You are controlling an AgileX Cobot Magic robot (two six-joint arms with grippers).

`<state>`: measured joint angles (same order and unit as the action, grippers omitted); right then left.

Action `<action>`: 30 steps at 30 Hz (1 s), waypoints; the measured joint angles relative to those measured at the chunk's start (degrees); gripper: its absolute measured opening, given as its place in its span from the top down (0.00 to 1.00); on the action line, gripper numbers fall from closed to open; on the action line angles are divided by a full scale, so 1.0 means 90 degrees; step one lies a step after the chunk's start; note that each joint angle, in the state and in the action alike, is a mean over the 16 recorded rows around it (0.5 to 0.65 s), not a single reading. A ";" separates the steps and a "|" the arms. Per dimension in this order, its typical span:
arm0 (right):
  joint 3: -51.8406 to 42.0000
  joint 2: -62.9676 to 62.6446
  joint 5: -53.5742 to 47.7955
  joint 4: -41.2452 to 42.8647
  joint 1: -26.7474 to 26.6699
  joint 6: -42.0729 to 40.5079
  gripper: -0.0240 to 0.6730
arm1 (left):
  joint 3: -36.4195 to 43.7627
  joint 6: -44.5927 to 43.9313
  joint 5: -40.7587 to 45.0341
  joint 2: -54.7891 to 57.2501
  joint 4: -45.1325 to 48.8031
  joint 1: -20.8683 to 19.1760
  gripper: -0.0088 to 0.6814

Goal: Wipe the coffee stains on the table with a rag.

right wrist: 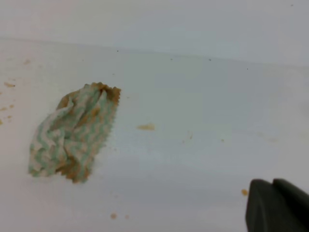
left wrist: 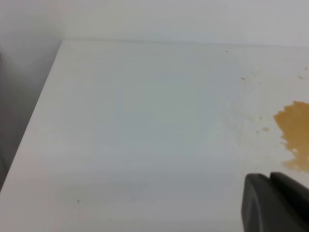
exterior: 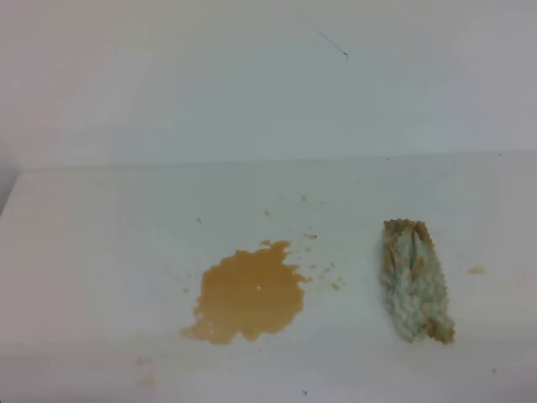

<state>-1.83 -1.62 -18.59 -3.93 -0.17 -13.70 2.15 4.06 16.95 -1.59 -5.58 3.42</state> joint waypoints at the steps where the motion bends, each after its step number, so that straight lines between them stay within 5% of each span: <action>1: 0.0000 0.0000 0.0000 0.0000 0.0000 0.0000 0.97 | 0.0000 0.0000 0.0000 0.0000 0.0000 0.0000 0.99; 30: 0.0000 0.0000 0.0002 0.0000 0.0000 0.0000 0.97 | 0.0000 0.0000 0.0000 0.0000 0.0000 0.0000 0.99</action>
<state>-1.83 -1.62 -18.58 -3.93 -0.17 -13.70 2.15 4.06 16.95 -1.59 -5.58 3.42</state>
